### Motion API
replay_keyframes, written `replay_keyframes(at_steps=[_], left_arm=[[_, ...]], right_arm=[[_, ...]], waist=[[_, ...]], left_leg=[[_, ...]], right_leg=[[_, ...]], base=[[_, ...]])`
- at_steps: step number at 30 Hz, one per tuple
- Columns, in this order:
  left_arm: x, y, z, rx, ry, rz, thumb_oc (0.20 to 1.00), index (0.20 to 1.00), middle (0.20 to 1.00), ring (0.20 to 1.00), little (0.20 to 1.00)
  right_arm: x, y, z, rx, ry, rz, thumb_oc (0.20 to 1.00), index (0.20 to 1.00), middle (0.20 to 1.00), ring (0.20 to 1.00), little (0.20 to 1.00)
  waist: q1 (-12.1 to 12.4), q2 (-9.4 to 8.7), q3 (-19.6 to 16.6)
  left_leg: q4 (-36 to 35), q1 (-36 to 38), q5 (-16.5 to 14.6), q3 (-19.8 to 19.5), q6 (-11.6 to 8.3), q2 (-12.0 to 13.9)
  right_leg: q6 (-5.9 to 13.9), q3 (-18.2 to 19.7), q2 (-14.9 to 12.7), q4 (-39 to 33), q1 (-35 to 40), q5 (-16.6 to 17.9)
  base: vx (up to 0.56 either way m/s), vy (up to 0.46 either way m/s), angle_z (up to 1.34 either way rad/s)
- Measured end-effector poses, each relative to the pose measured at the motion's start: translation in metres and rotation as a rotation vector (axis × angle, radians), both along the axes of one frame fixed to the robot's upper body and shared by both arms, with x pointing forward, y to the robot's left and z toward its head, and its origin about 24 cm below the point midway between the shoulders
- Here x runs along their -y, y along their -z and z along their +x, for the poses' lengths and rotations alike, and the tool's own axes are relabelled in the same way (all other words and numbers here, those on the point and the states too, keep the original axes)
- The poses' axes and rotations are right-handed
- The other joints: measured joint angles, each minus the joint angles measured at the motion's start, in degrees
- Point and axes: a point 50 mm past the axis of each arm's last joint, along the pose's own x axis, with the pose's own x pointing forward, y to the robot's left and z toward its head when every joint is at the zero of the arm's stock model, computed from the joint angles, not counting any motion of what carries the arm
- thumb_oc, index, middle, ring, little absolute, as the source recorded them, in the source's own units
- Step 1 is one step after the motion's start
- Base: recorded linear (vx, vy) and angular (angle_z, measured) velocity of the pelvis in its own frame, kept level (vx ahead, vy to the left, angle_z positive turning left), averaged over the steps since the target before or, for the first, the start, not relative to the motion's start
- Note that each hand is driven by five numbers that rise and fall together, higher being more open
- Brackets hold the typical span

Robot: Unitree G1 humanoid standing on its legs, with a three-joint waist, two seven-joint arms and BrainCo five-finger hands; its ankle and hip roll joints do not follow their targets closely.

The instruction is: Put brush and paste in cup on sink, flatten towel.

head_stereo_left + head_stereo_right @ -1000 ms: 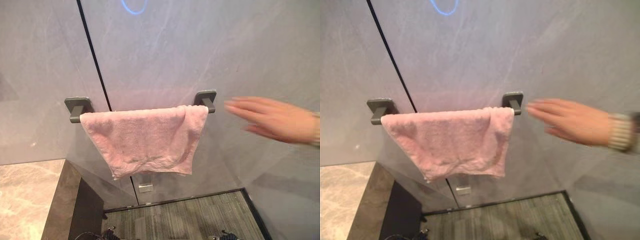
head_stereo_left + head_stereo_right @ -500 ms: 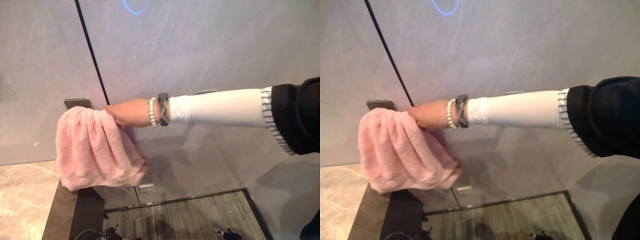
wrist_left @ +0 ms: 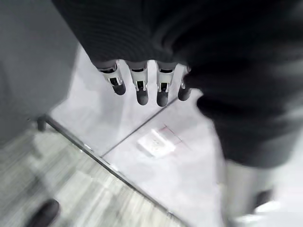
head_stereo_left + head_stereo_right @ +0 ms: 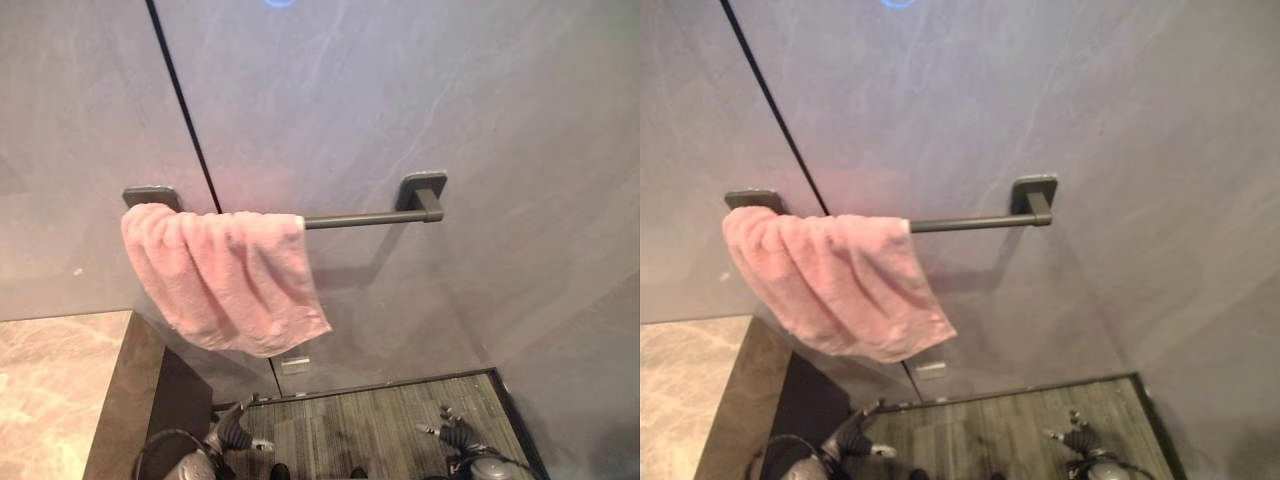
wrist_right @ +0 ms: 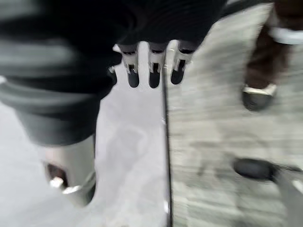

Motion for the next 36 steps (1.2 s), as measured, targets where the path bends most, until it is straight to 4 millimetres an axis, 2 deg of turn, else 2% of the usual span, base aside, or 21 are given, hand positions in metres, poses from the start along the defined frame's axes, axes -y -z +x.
replay_keyframes(at_steps=[1, 3, 4, 6, 9, 10, 12, 13, 17, 19, 22, 25, 30, 34, 36], left_arm=[[-0.006, -0.029, 0.012, 0.077, 0.111, 0.026, 1.000, 1.000, 1.000, 1.000, 1.000], [-0.006, -0.048, 0.018, 0.128, 0.163, 0.021, 1.000, 1.000, 1.000, 1.000, 1.000], [-0.010, -0.068, 0.030, 0.189, 0.156, -0.011, 1.000, 1.000, 1.000, 1.000, 1.000], [-0.004, -0.091, 0.035, 0.237, 0.193, -0.099, 1.000, 1.000, 1.000, 1.000, 1.000], [0.003, -0.117, 0.034, 0.258, 0.270, -0.170, 1.000, 1.000, 1.000, 1.000, 1.000], [-0.001, -0.135, 0.030, 0.245, 0.314, -0.186, 1.000, 1.000, 1.000, 1.000, 1.000], [-0.006, -0.156, 0.024, 0.239, 0.351, -0.179, 1.000, 1.000, 1.000, 1.000, 1.000], [-0.011, -0.166, 0.021, 0.233, 0.342, -0.204, 1.000, 1.000, 1.000, 1.000, 1.000], [-0.021, -0.171, 0.010, 0.126, 0.322, -0.248, 1.000, 1.000, 1.000, 1.000, 1.000], [-0.028, -0.172, 0.005, 0.104, 0.282, -0.255, 1.000, 1.000, 1.000, 1.000, 1.000], [-0.045, -0.182, 0.003, 0.133, 0.209, -0.234, 1.000, 1.000, 1.000, 1.000, 1.000], [-0.065, -0.191, 0.011, 0.187, 0.126, -0.157, 1.000, 1.000, 1.000, 1.000, 1.000], [-0.069, -0.197, 0.018, 0.241, 0.123, -0.095, 1.000, 1.000, 1.000, 1.000, 1.000], [-0.084, -0.203, 0.036, 0.336, 0.075, -0.023, 1.000, 1.000, 1.000, 1.000, 1.000], [-0.083, -0.209, 0.048, 0.399, 0.077, -0.002, 1.000, 1.000, 1.000, 1.000, 1.000]], right_arm=[[0.002, -0.015, 0.016, 0.072, -0.053, -0.002, 1.000, 1.000, 1.000, 1.000, 1.000], [0.003, -0.023, 0.023, 0.107, -0.087, -0.002, 1.000, 1.000, 1.000, 1.000, 1.000], [0.001, -0.033, 0.034, 0.149, -0.137, 0.003, 1.000, 1.000, 1.000, 1.000, 1.000], [-0.010, -0.048, 0.047, 0.209, -0.238, 0.024, 1.000, 1.000, 1.000, 1.000, 1.000], [-0.027, -0.063, 0.060, 0.271, -0.348, 0.055, 1.000, 1.000, 1.000, 1.000, 1.000], [-0.036, -0.072, 0.067, 0.289, -0.419, 0.058, 1.000, 1.000, 1.000, 1.000, 1.000], [-0.042, -0.084, 0.074, 0.325, -0.490, 0.054, 1.000, 1.000, 1.000, 1.000, 1.000], [-0.045, -0.093, 0.084, 0.363, -0.507, 0.067, 1.000, 1.000, 1.000, 1.000, 1.000], [-0.062, -0.115, 0.106, 0.431, -0.608, 0.049, 1.000, 1.000, 1.000, 1.000, 1.000], [-0.070, -0.123, 0.109, 0.458, -0.647, 0.055, 1.000, 1.000, 1.000, 1.000, 1.000], [-0.073, -0.128, 0.110, 0.471, -0.663, 0.052, 1.000, 1.000, 1.000, 1.000, 1.000], [-0.082, -0.144, 0.111, 0.535, -0.685, 0.064, 1.000, 1.000, 1.000, 1.000, 1.000], [-0.089, -0.144, 0.114, 0.544, -0.695, 0.046, 1.000, 1.000, 1.000, 1.000, 1.000], [-0.096, -0.148, 0.117, 0.562, -0.712, 0.058, 1.000, 1.000, 1.000, 1.000, 1.000], [-0.100, -0.149, 0.117, 0.558, -0.708, 0.107, 1.000, 1.000, 1.000, 1.000, 1.000]], waist=[[0.21, 0.12, 0.50], [0.40, 0.08, 0.58], [0.97, 0.47, 0.46], [1.27, 0.36, 0.81], [1.94, 0.56, 1.24], [2.00, 0.50, 1.37], [3.02, 0.58, 1.48], [3.90, 1.19, 1.61], [5.98, 1.96, 2.28], [7.55, 2.15, 2.41], [8.58, 1.82, 2.73], [9.14, 1.34, 2.91], [10.16, 0.82, 3.20], [10.31, 0.39, 3.30], [10.17, -0.22, 3.60]], left_leg=[[0.00, -0.09, 0.20, -0.46, -0.30, 0.01], [-0.01, -0.07, 0.18, -0.62, -0.32, -0.02], [-0.01, -0.01, 0.18, -0.90, -0.29, -0.14], [-0.01, 0.00, 0.18, -0.96, -0.30, -0.12], [-0.01, -0.03, 0.23, -1.43, -0.37, -0.19], [-0.01, -0.18, 0.29, -2.37, -0.35, -0.25], [0.04, -0.08, 0.52, -2.57, -0.18, -0.27], [0.02, -0.11, 0.57, -2.80, -0.17, -0.39], [0.09, -0.43, 0.73, -3.94, -0.52, -0.51], [0.04, -0.93, 0.73, -4.09, -0.72, -0.49], [0.07, -1.24, 0.75, -4.46, -0.77, -0.54], [0.08, -1.96, 0.84, -5.65, -0.88, -0.65], [0.28, -2.30, 0.89, -5.62, -0.80, -0.78], [0.28, -3.22, 1.07, -5.52, -0.69, -0.68], [0.29, -3.47, 1.08, -5.39, -0.72, -0.70]], right_leg=[[-0.01, -0.63, 0.00, 0.00, -0.08, 0.08], [0.02, -0.77, -0.03, 0.00, 0.20, 0.07], [0.05, -0.88, -0.06, 0.01, 0.50, 0.10], [0.08, -1.03, -0.06, -0.01, 0.56, 0.05], [0.10, -1.68, -0.09, 0.00, 0.81, -0.05], [0.11, -2.40, -0.10, 0.00, 0.94, -0.21], [0.17, -2.61, -0.09, 0.01, 1.08, -0.28], [0.22, -2.96, -0.19, 0.00, 1.29, -0.33], [0.41, -4.10, -0.18, 0.01, 1.08, -0.50], [0.40, -4.28, -0.15, 0.01, 1.07, -0.59], [0.51, -4.66, -0.16, 0.01, 0.93, -0.74], [0.49, -5.77, -0.17, 0.02, 0.77, -0.99], [0.51, -5.80, -0.28, 0.02, 0.14, -1.00], [0.46, -5.72, -0.21, 0.02, -0.81, -0.94], [0.47, -5.58, -0.23, 0.03, -1.24, -0.86]], base=[[-0.01, -0.013, 0.13], [0.00, -0.017, 0.10], [0.03, -0.022, 0.09], [0.02, -0.023, 0.07], [0.00, -0.020, 0.10], [0.00, -0.018, 0.20], [-0.01, -0.012, 0.14], [-0.01, -0.011, 0.10], [-0.01, -0.004, 0.18], [0.00, -0.001, 0.04], [0.00, -0.006, 0.06], [0.03, 0.017, 0.21], [0.00, 0.011, 0.00], [0.01, 0.049, -0.01], [0.03, 0.080, -0.03]])
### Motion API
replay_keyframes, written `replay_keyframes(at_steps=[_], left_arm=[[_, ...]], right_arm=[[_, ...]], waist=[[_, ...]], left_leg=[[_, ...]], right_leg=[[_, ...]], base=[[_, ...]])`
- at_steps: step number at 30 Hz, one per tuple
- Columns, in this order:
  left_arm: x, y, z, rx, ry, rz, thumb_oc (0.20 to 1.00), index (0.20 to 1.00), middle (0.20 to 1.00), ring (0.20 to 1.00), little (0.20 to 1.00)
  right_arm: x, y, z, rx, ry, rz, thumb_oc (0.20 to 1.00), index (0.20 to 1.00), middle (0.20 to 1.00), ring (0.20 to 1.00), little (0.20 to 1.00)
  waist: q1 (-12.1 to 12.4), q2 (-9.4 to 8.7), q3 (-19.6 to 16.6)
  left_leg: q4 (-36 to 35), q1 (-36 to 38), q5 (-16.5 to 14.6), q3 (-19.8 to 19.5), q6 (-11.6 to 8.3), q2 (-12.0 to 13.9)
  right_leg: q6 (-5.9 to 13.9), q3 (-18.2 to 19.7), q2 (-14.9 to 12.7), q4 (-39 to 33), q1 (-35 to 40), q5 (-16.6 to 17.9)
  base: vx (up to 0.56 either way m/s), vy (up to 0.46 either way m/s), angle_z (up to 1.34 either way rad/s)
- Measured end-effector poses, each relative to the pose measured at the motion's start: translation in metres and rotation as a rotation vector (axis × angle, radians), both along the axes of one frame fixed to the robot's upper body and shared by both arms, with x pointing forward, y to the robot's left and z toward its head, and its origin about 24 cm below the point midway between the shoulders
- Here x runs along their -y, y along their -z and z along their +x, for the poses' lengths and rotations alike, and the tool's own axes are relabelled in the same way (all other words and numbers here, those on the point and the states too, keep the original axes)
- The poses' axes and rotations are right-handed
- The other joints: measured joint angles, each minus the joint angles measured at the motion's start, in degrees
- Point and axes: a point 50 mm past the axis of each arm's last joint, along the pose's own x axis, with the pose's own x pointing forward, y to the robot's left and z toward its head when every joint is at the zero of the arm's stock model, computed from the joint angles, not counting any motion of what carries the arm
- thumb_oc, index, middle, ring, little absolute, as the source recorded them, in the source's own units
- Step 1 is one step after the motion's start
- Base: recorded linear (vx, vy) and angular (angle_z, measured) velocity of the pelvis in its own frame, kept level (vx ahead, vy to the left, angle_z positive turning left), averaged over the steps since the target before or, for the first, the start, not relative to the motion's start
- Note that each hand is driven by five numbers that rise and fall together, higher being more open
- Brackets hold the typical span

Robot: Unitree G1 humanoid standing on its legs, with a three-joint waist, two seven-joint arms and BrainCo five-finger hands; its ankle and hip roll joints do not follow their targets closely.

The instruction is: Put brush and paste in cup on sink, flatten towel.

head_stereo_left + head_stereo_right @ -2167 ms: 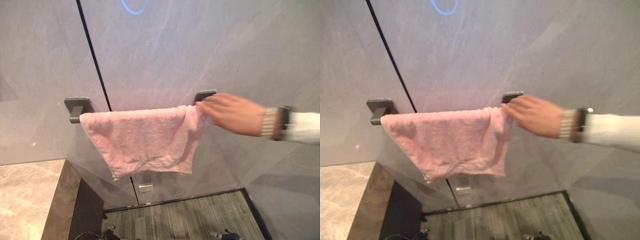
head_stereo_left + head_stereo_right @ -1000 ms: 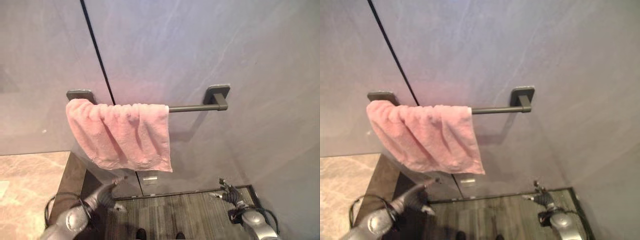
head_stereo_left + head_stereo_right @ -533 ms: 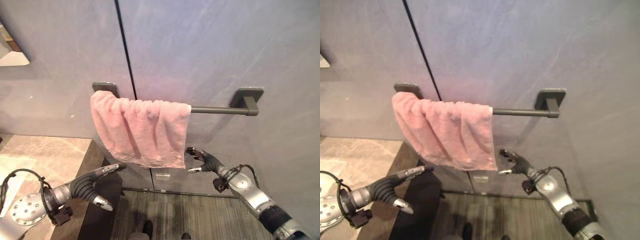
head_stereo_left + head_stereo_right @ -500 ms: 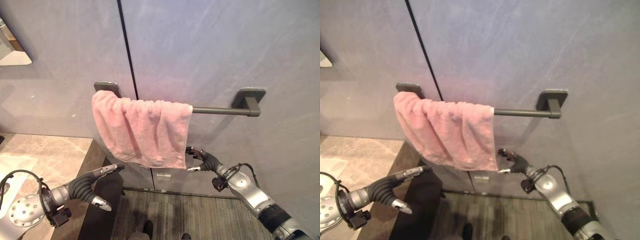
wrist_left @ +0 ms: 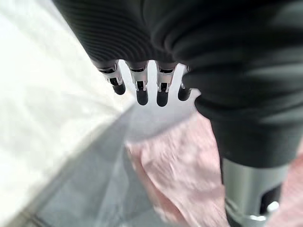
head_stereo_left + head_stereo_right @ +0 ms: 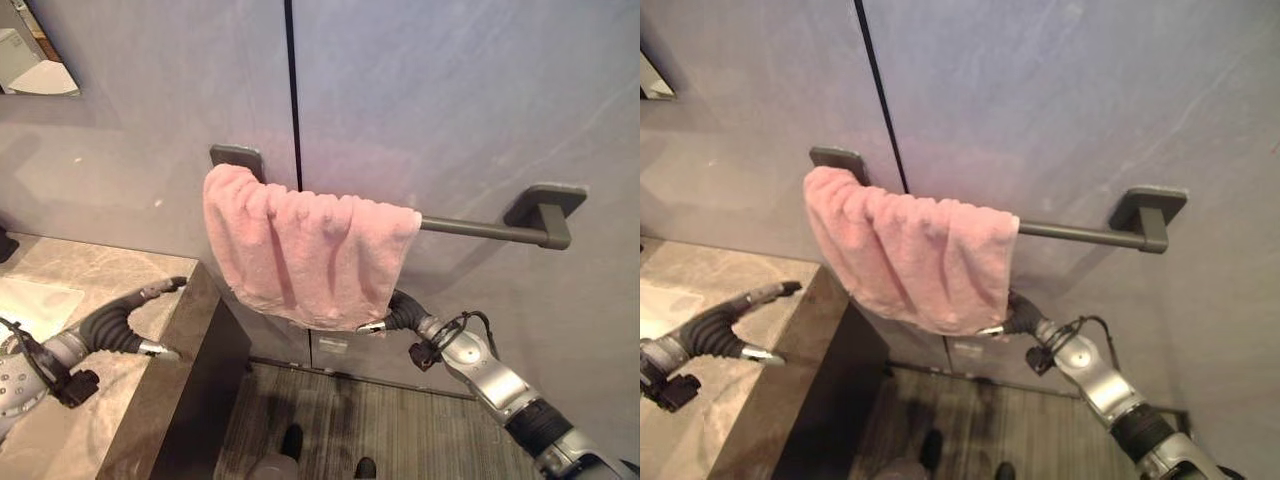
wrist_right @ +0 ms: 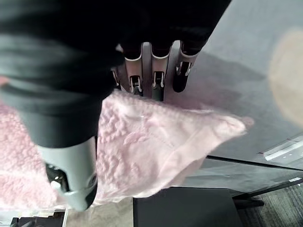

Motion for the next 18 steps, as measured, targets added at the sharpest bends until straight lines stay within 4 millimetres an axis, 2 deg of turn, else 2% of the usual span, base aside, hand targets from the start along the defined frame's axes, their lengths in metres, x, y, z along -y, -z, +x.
replay_keyframes(at_steps=[3, 6, 7, 8, 9, 10, 14, 18], left_arm=[[0.007, -0.013, 0.011, 0.076, 0.035, 0.009, 1.000, 1.000, 1.000, 1.000, 1.000], [0.013, -0.017, 0.022, 0.115, 0.048, 0.000, 1.000, 1.000, 1.000, 1.000, 1.000], [0.017, -0.017, 0.028, 0.125, 0.062, -0.004, 1.000, 1.000, 1.000, 1.000, 1.000], [0.021, -0.017, 0.036, 0.136, 0.077, 0.002, 1.000, 1.000, 1.000, 1.000, 1.000], [0.024, -0.018, 0.040, 0.142, 0.087, 0.009, 1.000, 1.000, 1.000, 1.000, 1.000], [0.026, -0.020, 0.043, 0.155, 0.087, 0.009, 1.000, 1.000, 1.000, 1.000, 1.000], [0.027, -0.016, 0.050, 0.165, 0.078, -0.001, 1.000, 1.000, 1.000, 1.000, 1.000], [0.031, -0.006, 0.050, 0.148, 0.075, -0.043, 1.000, 1.000, 1.000, 1.000, 1.000]], right_arm=[[-0.011, -0.008, 0.003, 0.006, -0.055, 0.025, 1.000, 1.000, 1.000, 1.000, 1.000], [-0.021, -0.017, 0.009, 0.020, -0.103, 0.024, 1.000, 1.000, 1.000, 1.000, 1.000], [-0.026, -0.019, 0.010, 0.025, -0.121, 0.016, 0.862, 0.862, 0.862, 0.862, 0.862], [-0.034, -0.024, 0.013, 0.035, -0.151, 0.014, 0.862, 0.862, 0.862, 0.862, 0.862], [-0.041, -0.028, 0.015, 0.043, -0.175, 0.022, 0.363, 0.363, 0.363, 0.363, 0.363], [-0.046, -0.029, 0.015, 0.041, -0.184, 0.037, 0.200, 0.200, 0.200, 0.200, 0.200], [-0.066, -0.033, 0.018, 0.040, -0.205, 0.091, 0.200, 0.200, 0.200, 0.200, 0.200], [-0.065, -0.032, 0.018, 0.027, -0.189, 0.110, 0.200, 0.200, 0.200, 0.200, 0.200]], waist=[[0.02, -0.85, 0.16], [-0.07, -1.36, 0.32], [-0.21, -1.39, 0.31], [-0.22, -1.55, 0.49], [-0.27, -1.77, 0.67], [-0.95, -1.96, 0.82], [-1.36, -2.28, 1.60], [-1.49, -2.24, 1.69]], left_leg=[[0.00, -0.74, 0.03, 0.46, 0.00, 0.12], [0.01, -1.08, 0.09, 1.98, 0.08, 0.11], [0.02, -1.53, 0.22, 2.20, 0.27, 0.10], [0.02, -1.93, 0.28, 2.85, 0.32, 0.18], [0.02, -2.16, 0.29, 3.37, 0.33, 0.26], [0.02, -2.25, 0.29, 3.61, 0.33, 0.23], [0.01, -1.68, 0.26, 5.09, 0.30, 0.39], [0.00, -0.90, 0.15, 6.01, 0.41, 0.40]], right_leg=[[-0.01, 0.37, 0.02, 0.00, -0.94, 0.12], [0.06, 1.81, -0.06, 0.00, -1.94, 0.55], [0.08, 1.91, -0.10, 0.00, -2.50, 0.68], [0.08, 2.54, -0.08, 0.00, -3.21, 0.97], [0.08, 3.43, -0.05, 0.00, -3.85, 1.29], [0.11, 3.46, -0.06, 0.00, -3.94, 1.35], [0.16, 4.85, -0.03, -0.01, -3.95, 1.58], [0.21, 5.66, -0.08, -0.01, -3.67, 1.76]], base=[[-0.01, 0.061, -0.09], [-0.03, 0.059, -0.23], [-0.02, 0.049, -0.16], [0.00, 0.047, -0.29], [0.01, 0.068, -0.27], [0.01, 0.051, -0.17], [0.02, 0.039, -0.15], [0.05, 0.040, -0.12]])
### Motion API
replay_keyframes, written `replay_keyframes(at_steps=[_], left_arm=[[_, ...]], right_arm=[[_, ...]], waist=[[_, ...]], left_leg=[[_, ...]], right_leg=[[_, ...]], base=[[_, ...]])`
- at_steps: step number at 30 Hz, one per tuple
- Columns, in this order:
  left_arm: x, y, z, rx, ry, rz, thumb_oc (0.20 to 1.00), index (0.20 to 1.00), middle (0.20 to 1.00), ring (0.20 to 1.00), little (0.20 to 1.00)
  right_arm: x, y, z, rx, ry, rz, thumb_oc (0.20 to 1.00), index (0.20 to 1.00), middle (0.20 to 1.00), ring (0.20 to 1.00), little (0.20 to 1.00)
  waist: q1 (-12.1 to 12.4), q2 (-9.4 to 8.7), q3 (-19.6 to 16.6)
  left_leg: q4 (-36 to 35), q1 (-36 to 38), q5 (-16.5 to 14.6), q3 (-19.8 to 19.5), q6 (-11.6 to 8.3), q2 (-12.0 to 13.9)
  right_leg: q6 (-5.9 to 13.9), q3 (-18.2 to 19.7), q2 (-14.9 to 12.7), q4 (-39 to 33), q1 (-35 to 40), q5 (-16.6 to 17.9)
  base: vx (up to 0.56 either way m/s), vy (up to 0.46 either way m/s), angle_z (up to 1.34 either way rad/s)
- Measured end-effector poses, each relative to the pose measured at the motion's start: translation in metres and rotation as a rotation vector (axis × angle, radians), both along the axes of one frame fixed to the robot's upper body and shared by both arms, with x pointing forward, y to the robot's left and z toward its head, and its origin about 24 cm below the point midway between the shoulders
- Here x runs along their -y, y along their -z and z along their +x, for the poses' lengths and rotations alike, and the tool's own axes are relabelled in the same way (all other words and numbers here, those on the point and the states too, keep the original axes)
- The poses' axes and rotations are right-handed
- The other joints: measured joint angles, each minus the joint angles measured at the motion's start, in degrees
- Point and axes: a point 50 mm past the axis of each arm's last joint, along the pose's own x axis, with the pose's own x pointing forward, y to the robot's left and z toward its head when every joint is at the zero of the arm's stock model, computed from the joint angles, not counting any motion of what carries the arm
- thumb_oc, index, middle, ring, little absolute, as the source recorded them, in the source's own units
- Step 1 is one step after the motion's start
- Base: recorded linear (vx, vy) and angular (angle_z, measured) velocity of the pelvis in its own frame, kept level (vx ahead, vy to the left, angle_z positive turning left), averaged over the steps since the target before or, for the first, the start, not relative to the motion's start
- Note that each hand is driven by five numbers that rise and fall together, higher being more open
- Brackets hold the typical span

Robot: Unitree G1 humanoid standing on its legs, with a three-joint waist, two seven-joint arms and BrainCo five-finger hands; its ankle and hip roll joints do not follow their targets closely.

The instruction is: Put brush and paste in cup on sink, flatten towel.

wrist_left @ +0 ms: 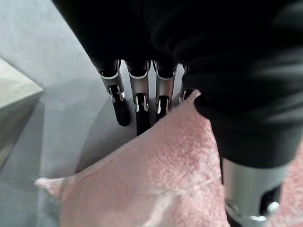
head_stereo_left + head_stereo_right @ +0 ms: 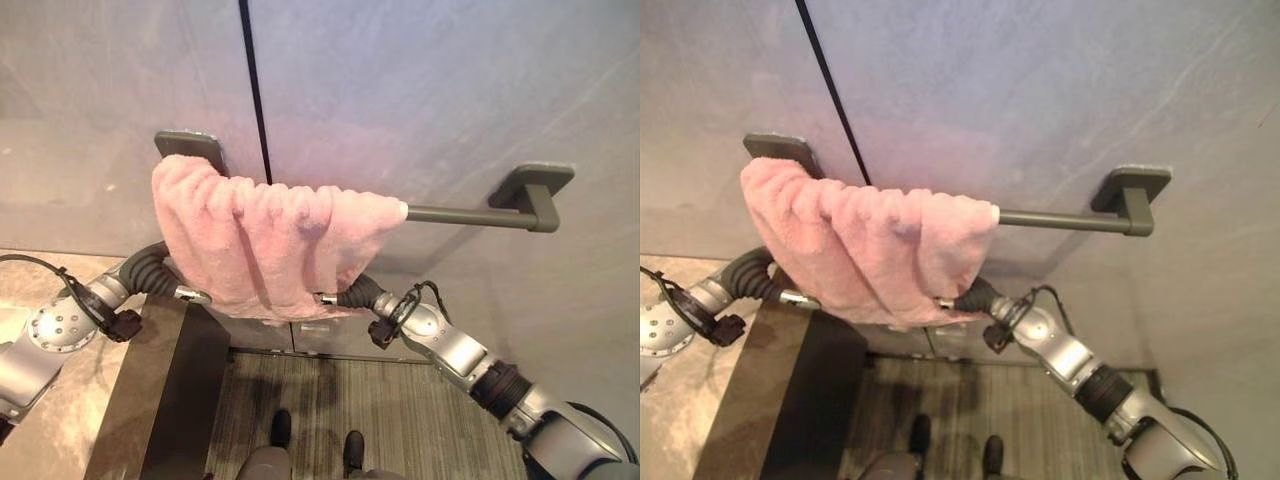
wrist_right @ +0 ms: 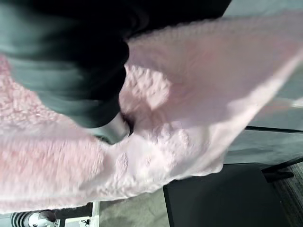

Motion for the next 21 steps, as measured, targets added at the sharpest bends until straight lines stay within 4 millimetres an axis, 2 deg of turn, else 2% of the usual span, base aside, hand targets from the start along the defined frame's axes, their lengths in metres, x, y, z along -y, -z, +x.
replay_keyframes(at_steps=[1, 2, 6, 10, 11, 13, 15, 16, 18, 20, 21], left_arm=[[0.001, 0.005, 0.000, -0.016, 0.000, -0.010, 0.266, 0.266, 0.266, 0.266, 0.266], [0.004, 0.009, 0.001, -0.026, 0.005, -0.022, 0.200, 0.200, 0.200, 0.200, 0.200], [0.015, 0.024, 0.000, -0.072, 0.036, -0.076, 0.200, 0.200, 0.200, 0.200, 0.200], [0.015, 0.031, -0.005, -0.107, 0.039, -0.097, 0.200, 0.200, 0.200, 0.200, 0.200], [0.017, 0.033, -0.012, -0.129, 0.053, -0.116, 0.200, 0.200, 0.200, 0.200, 0.200], [0.026, 0.039, -0.031, -0.177, 0.095, -0.172, 0.200, 0.200, 0.200, 0.200, 0.200], [0.031, 0.038, -0.036, -0.163, 0.101, -0.243, 0.200, 0.200, 0.200, 0.200, 0.200], [0.034, 0.031, -0.040, -0.115, 0.097, -0.315, 0.200, 0.200, 0.200, 0.200, 0.200], [0.039, 0.012, -0.045, -0.046, 0.131, -0.340, 0.200, 0.200, 0.200, 0.200, 0.200], [0.034, -0.026, -0.071, 0.134, 0.123, -0.238, 0.200, 0.200, 0.200, 0.200, 0.200], [0.037, -0.052, -0.082, 0.272, 0.160, -0.195, 0.200, 0.200, 0.200, 0.200, 0.200]], right_arm=[[0.000, 0.000, 0.000, -0.003, 0.001, 0.003, 0.200, 0.200, 0.200, 0.200, 0.200], [0.002, 0.000, -0.001, -0.008, 0.002, 0.010, 0.200, 0.200, 0.200, 0.200, 0.200], [0.017, 0.003, -0.013, -0.028, 0.023, 0.035, 0.200, 0.200, 0.200, 0.200, 0.200], [0.043, 0.007, -0.021, -0.067, 0.077, 0.052, 0.200, 0.200, 0.200, 0.200, 0.200], [0.052, 0.007, -0.031, -0.096, 0.087, 0.092, 0.200, 0.200, 0.200, 0.200, 0.200], [0.069, 0.002, -0.053, -0.128, 0.089, 0.140, 0.200, 0.200, 0.200, 0.200, 0.200], [0.073, -0.005, -0.060, -0.125, 0.069, 0.155, 0.200, 0.200, 0.200, 0.200, 0.200], [0.077, -0.017, -0.065, -0.091, 0.059, 0.171, 0.200, 0.200, 0.200, 0.200, 0.200], [0.080, -0.035, -0.064, -0.035, 0.045, 0.206, 0.200, 0.200, 0.200, 0.200, 0.200], [0.091, -0.054, -0.074, 0.054, 0.084, 0.274, 0.200, 0.200, 0.200, 0.200, 0.200], [0.094, -0.060, -0.083, 0.086, 0.079, 0.309, 0.200, 0.200, 0.200, 0.200, 0.200]], waist=[[-0.12, 0.01, 0.00], [-0.37, 0.10, 0.01], [-1.91, 0.19, 0.07], [-4.02, 0.34, -0.08], [-4.84, 0.65, -0.26], [-4.91, 1.40, -0.98], [-5.43, 1.87, -1.30], [-5.72, 2.09, -1.55], [-5.81, 2.02, -2.83], [-5.79, 1.77, -3.04], [-5.72, 1.80, -3.58]], left_leg=[[0.00, 0.30, -0.08, 0.35, 0.09, 0.04], [-0.01, 0.41, -0.17, 0.41, 0.23, 0.02], [-0.01, 2.09, -0.43, 0.43, 0.43, -0.15], [-0.06, 2.66, -0.55, 0.77, 0.46, -0.06], [-0.09, 3.41, -0.80, 1.05, 0.47, -0.01], [-0.25, 4.93, -1.33, 1.55, 0.63, -0.05], [-0.26, 5.40, -1.45, 1.64, 0.60, 0.01], [-0.28, 5.39, -1.54, 1.54, 0.60, 0.04], [-0.27, 5.38, -1.60, 1.38, 0.50, 0.37], [-0.26, 5.22, -1.81, 0.97, 0.19, 0.35], [-0.25, 5.20, -1.65, 0.03, 0.39, 0.18]], right_leg=[[0.02, 0.43, 0.01, 0.00, 0.12, 0.07], [0.04, 0.55, -0.02, 0.00, 0.24, 0.10], [0.16, 0.58, -0.15, 0.00, 1.92, 0.03], [0.05, 0.92, -0.15, 0.02, 2.29, 0.15], [0.07, 0.99, -0.14, 0.02, 3.00, 0.07], [0.03, 1.56, -0.22, 0.01, 4.22, -0.20], [0.04, 1.80, -0.15, 0.00, 4.94, -0.29], [0.02, 1.70, -0.10, 0.00, 5.06, -0.34], [-0.03, 1.66, 0.22, 0.00, 5.07, -0.36], [-0.24, 0.98, 0.24, 0.01, 5.08, -0.54], [-0.15, 0.42, 0.14, 0.01, 5.50, -0.70]], base=[[0.07, 0.027, -0.16], [0.11, 0.038, -0.09], [0.05, 0.013, -0.01], [0.03, 0.000, -0.07], [0.06, -0.021, -0.07], [0.03, -0.034, -0.14], [0.01, -0.033, -0.06], [0.02, -0.039, 0.03], [0.00, -0.056, 0.02], [-0.02, -0.039, 0.13], [0.01, -0.027, 0.29]])
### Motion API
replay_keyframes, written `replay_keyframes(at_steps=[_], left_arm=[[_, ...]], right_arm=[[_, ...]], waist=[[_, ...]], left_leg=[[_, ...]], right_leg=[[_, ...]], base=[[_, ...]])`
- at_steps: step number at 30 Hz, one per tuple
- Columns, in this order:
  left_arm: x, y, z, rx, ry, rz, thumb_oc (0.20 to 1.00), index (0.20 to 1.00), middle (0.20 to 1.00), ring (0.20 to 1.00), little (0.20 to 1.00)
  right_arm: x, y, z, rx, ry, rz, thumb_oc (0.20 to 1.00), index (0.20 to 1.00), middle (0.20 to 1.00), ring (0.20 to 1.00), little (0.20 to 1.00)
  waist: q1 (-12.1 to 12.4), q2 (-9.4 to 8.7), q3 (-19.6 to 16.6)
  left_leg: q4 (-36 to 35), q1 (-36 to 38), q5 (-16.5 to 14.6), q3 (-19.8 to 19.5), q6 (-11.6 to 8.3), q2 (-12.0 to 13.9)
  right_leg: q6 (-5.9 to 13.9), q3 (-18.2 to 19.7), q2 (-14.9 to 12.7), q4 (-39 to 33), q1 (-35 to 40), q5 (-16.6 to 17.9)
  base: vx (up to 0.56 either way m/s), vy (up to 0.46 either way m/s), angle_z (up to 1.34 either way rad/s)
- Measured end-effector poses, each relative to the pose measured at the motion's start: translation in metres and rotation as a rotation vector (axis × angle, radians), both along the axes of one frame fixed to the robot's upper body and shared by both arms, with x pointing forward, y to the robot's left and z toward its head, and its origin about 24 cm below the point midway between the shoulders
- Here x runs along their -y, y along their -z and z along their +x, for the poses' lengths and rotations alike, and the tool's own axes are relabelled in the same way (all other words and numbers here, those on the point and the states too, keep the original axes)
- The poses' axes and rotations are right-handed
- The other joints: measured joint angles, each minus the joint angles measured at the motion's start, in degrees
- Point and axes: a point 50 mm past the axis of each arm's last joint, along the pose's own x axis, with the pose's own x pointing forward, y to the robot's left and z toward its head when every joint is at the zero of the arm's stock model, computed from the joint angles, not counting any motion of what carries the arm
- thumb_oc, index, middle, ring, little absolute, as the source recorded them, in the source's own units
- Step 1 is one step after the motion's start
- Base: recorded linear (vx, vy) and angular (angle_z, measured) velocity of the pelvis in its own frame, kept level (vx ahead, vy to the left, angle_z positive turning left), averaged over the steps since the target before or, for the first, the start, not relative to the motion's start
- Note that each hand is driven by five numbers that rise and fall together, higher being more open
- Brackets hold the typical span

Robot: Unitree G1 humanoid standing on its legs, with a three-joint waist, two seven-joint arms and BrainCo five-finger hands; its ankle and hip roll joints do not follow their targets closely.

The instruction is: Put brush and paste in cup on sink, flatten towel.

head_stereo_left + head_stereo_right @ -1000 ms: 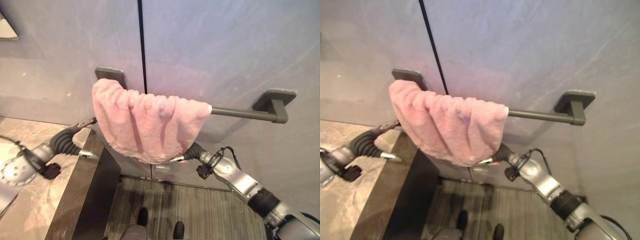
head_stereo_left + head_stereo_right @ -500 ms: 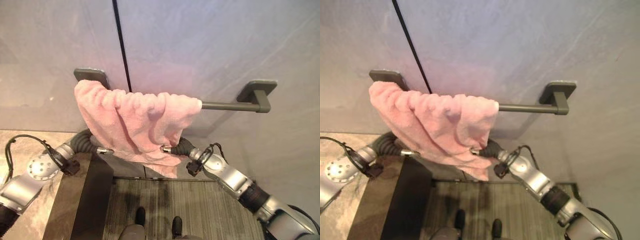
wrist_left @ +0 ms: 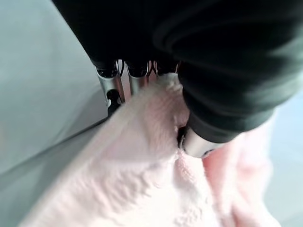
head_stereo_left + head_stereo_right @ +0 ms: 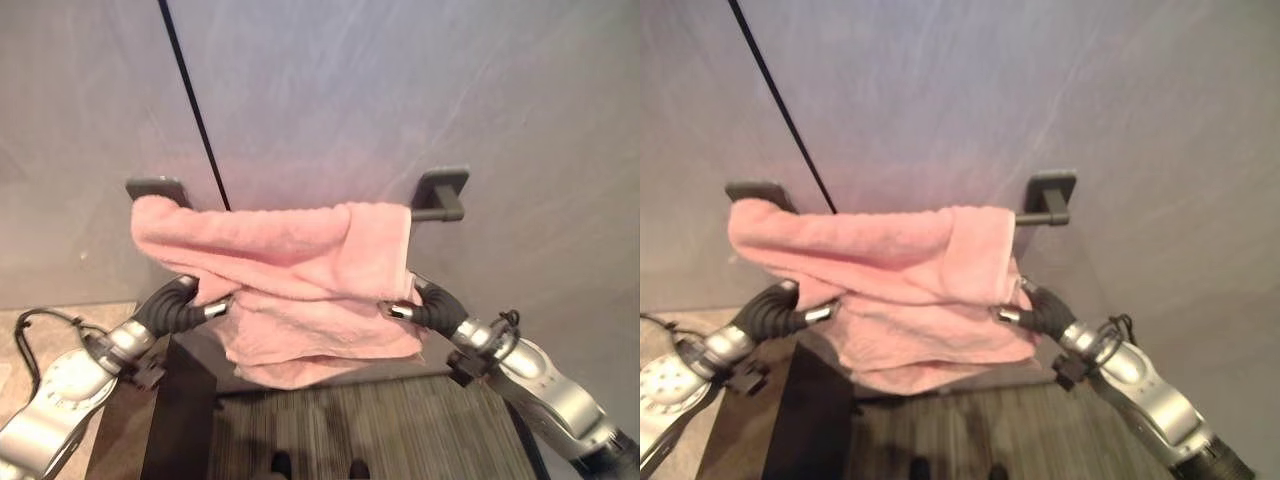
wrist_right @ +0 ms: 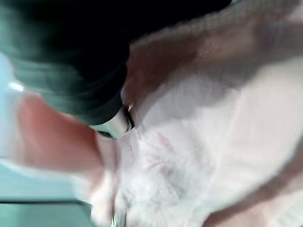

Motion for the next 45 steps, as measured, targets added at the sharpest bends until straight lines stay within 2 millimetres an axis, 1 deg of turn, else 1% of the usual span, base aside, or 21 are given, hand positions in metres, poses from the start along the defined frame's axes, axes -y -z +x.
replay_keyframes(at_steps=[1, 2, 5, 6, 7, 8, 10, 11, 12, 13, 15, 17, 21, 24, 31, 33, 35, 36, 39, 42, 45], left_arm=[[0.003, -0.009, -0.004, 0.076, 0.021, -0.048, 0.200, 0.200, 0.200, 0.200, 0.200], [0.005, -0.006, -0.003, 0.081, 0.042, -0.145, 0.200, 0.200, 0.200, 0.200, 0.200], [0.003, 0.044, 0.012, -0.159, 0.026, -0.255, 0.200, 0.200, 0.200, 0.200, 0.200], [-0.003, 0.066, 0.019, -0.279, -0.022, -0.159, 0.200, 0.200, 0.200, 0.200, 0.200], [-0.005, 0.068, 0.019, -0.303, -0.032, -0.082, 0.200, 0.200, 0.200, 0.200, 0.200], [-0.003, 0.066, 0.018, -0.293, -0.022, -0.079, 0.200, 0.200, 0.200, 0.200, 0.200], [-0.006, 0.083, 0.019, -0.330, -0.051, -0.143, 0.200, 0.200, 0.200, 0.200, 0.200], [-0.008, 0.090, 0.019, -0.372, -0.058, -0.093, 0.200, 0.200, 0.200, 0.200, 0.200], [-0.008, 0.090, 0.019, -0.384, -0.047, -0.029, 0.200, 0.200, 0.200, 0.200, 0.200], [-0.003, 0.090, 0.020, -0.387, -0.026, -0.032, 0.200, 0.200, 0.200, 0.200, 0.200], [0.000, 0.100, 0.020, -0.384, -0.041, -0.130, 0.206, 0.206, 0.206, 0.206, 0.206], [0.002, 0.102, 0.018, -0.419, -0.043, -0.104, 0.200, 0.200, 0.200, 0.200, 0.200], [0.017, 0.108, 0.016, -0.389, -0.043, -0.360, 0.200, 0.200, 0.200, 0.200, 0.200], [0.015, 0.125, 0.018, -0.425, -0.084, -0.503, 0.200, 0.200, 0.200, 0.200, 0.200], [0.018, 0.166, 0.013, -0.591, -0.135, -0.445, 0.200, 0.200, 0.200, 0.200, 0.200], [0.019, 0.173, 0.012, -0.617, -0.139, -0.429, 0.200, 0.200, 0.200, 0.200, 0.200], [0.022, 0.181, 0.018, -0.621, -0.139, -0.382, 0.200, 0.200, 0.200, 0.200, 0.200], [0.026, 0.186, 0.026, -0.612, -0.141, -0.403, 1.000, 1.000, 1.000, 1.000, 1.000], [0.026, 0.190, 0.037, -0.584, -0.171, -0.284, 1.000, 1.000, 1.000, 1.000, 1.000], [0.016, 0.222, 0.028, -0.676, -0.248, -0.120, 1.000, 1.000, 1.000, 1.000, 1.000], [0.000, 0.271, 0.005, -0.850, -0.387, 0.055, 1.000, 1.000, 1.000, 1.000, 1.000]], right_arm=[[-0.004, -0.001, -0.005, -0.005, -0.023, 0.051, 0.200, 0.200, 0.200, 0.200, 0.200], [-0.008, 0.006, -0.007, -0.041, -0.031, 0.124, 0.200, 0.200, 0.200, 0.200, 0.200], [-0.017, 0.045, 0.000, -0.192, -0.028, 0.140, 0.200, 0.200, 0.200, 0.200, 0.200], [-0.016, 0.064, 0.005, -0.270, -0.006, 0.081, 0.200, 0.200, 0.200, 0.200, 0.200], [-0.016, 0.068, 0.005, -0.287, 0.010, 0.060, 0.200, 0.200, 0.200, 0.200, 0.200], [-0.017, 0.066, 0.003, -0.284, 0.003, 0.072, 0.200, 0.200, 0.200, 0.200, 0.200], [-0.012, 0.068, -0.001, -0.278, 0.026, 0.047, 0.200, 0.200, 0.200, 0.200, 0.200], [-0.011, 0.070, 0.000, -0.272, 0.039, 0.021, 0.200, 0.200, 0.200, 0.200, 0.200], [-0.012, 0.071, 0.002, -0.263, 0.042, 0.004, 0.200, 0.200, 0.200, 0.200, 0.200], [-0.014, 0.070, 0.004, -0.250, 0.057, 0.019, 0.200, 0.200, 0.200, 0.200, 0.200], [-0.014, 0.067, 0.003, -0.237, 0.070, 0.030, 0.200, 0.200, 0.200, 0.200, 0.200], [-0.014, 0.067, 0.002, -0.229, 0.077, 0.020, 0.200, 0.200, 0.200, 0.200, 0.200], [-0.014, 0.061, 0.002, -0.205, 0.139, 0.126, 0.200, 0.200, 0.200, 0.200, 0.200], [-0.014, 0.064, 0.002, -0.210, 0.167, 0.207, 0.200, 0.200, 0.200, 0.200, 0.200], [-0.005, 0.105, -0.010, -0.358, 0.237, 0.083, 0.200, 0.200, 0.200, 0.200, 0.200], [-0.004, 0.108, -0.011, -0.366, 0.244, 0.075, 0.200, 0.200, 0.200, 0.200, 0.200], [-0.002, 0.121, -0.010, -0.393, 0.290, 0.018, 0.200, 0.200, 0.200, 0.200, 0.200], [-0.001, 0.128, -0.007, -0.414, 0.308, -0.006, 1.000, 1.000, 1.000, 1.000, 1.000], [0.002, 0.137, -0.005, -0.428, 0.360, -0.049, 1.000, 1.000, 1.000, 1.000, 1.000], [0.012, 0.149, -0.002, -0.457, 0.417, -0.113, 1.000, 1.000, 1.000, 1.000, 1.000], [0.029, 0.183, -0.011, -0.595, 0.509, -0.184, 1.000, 1.000, 1.000, 1.000, 1.000]], waist=[[0.45, 0.40, -1.46], [1.05, 0.67, -3.26], [1.15, 0.74, -3.92], [1.18, 0.67, -3.88], [1.17, 0.32, -3.44], [1.09, 0.21, -2.66], [0.99, 0.50, -2.56], [1.14, 0.48, -2.60], [1.09, 0.45, -2.56], [0.89, -0.18, -2.63], [0.77, 0.52, -2.39], [0.56, 0.24, -2.14], [0.16, 0.75, -1.63], [-0.36, 1.16, -1.65], [-0.52, 1.33, -1.57], [-0.60, 1.32, -1.57], [-0.61, 1.22, -1.74], [-0.55, 1.48, -1.82], [-0.60, 1.51, -1.82], [-1.89, 1.57, -1.82], [-2.39, 1.29, -1.80]], left_leg=[[0.01, 0.08, -0.05, -0.10, 0.08, -0.16], [0.00, 0.09, -0.13, -0.34, 0.12, -0.27], [-0.02, 0.05, 0.03, -0.68, -0.46, -0.11], [-0.02, -0.03, 0.21, -0.75, -0.65, 0.01], [-0.02, -0.07, 0.27, -0.79, -0.58, 0.09], [-0.02, -0.16, 0.31, -0.76, -0.53, 0.08], [-0.04, -0.26, 0.26, -0.84, -0.49, -0.13], [-0.05, -0.17, 0.23, -1.05, -0.45, -0.16], [-0.04, -0.26, 0.21, -1.08, -0.41, -0.11], [-0.02, -0.19, 0.35, -1.02, -0.57, -0.10], [-0.04, -0.16, 0.25, -1.03, -0.45, -0.37], [0.22, -0.14, 0.43, -1.09, -0.14, -0.32], [0.00, -0.09, 0.39, -1.24, -0.14, -0.40], [0.01, 0.09, 0.38, -1.19, -0.15, -0.38], [-0.03, 0.12, 0.36, -1.09, -0.14, -0.34], [-0.03, 0.13, 0.37, -1.10, -0.14, -0.31], [-0.02, 0.13, 0.37, -1.12, -0.13, -0.29], [-0.04, 0.09, 0.36, -1.20, -0.14, -0.35], [-0.04, 0.05, 0.37, -1.33, -0.22, -0.35], [-0.04, -0.12, 0.33, -1.30, -0.20, -0.31], [-0.02, -0.04, 0.40, -1.32, -0.13, -0.19]], right_leg=[[0.15, -0.20, -0.15, 0.00, 0.12, -0.36], [0.41, -0.61, -0.22, -0.01, 0.32, -0.76], [0.33, -1.10, -0.07, -0.01, 0.46, -0.79], [0.28, -1.12, 0.01, -0.01, 0.38, -0.74], [0.27, -1.16, 0.10, -0.01, 0.14, -0.67], [0.24, -1.16, 0.07, -0.01, 0.07, -0.52], [0.29, -1.09, -0.21, -0.02, 0.17, -0.53], [0.34, -1.15, -0.21, -0.01, 0.33, -0.66], [0.32, -1.18, -0.15, -0.01, 0.25, -0.68], [0.34, -1.17, -0.09, -0.01, 0.20, -0.68], [0.29, -1.16, -0.40, -0.01, 0.35, -0.66], [0.13, -1.25, -0.22, 0.01, 0.21, -0.44], [0.22, -1.35, -0.31, 0.00, 0.28, -0.67], [0.27, -1.38, -0.30, 0.00, 0.50, -0.77], [0.29, -1.35, -0.31, -0.01, 0.42, -0.79], [0.29, -1.34, -0.30, -0.01, 0.43, -0.78], [0.29, -1.35, -0.26, 0.00, 0.52, -0.77], [0.30, -1.34, -0.33, 0.00, 0.52, -0.78], [0.27, -1.39, -0.29, 0.01, 0.46, -0.75], [0.27, -1.34, -0.26, 0.00, 0.43, -0.76], [0.09, -1.43, -0.15, -0.01, 0.37, -0.63]], base=[[-0.03, -0.030, 0.32], [-0.04, -0.026, 0.19], [-0.04, -0.018, 0.05], [-0.04, -0.009, 0.01], [-0.05, -0.016, 0.01], [0.00, 0.000, 0.00], [-0.02, -0.008, -0.01], [0.00, 0.000, 0.00], [-0.03, -0.009, 0.03], [0.00, 0.000, 0.00], [-0.01, 0.002, 0.02], [-0.02, 0.005, 0.04], [0.00, 0.000, 0.00], [0.00, 0.000, 0.00], [0.00, 0.000, 0.00], [0.00, 0.000, 0.00], [-0.02, -0.005, 0.02], [0.00, 0.000, 0.00], [-0.05, -0.001, 0.01], [-0.04, -0.007, -0.02], [-0.02, -0.004, 0.00]])
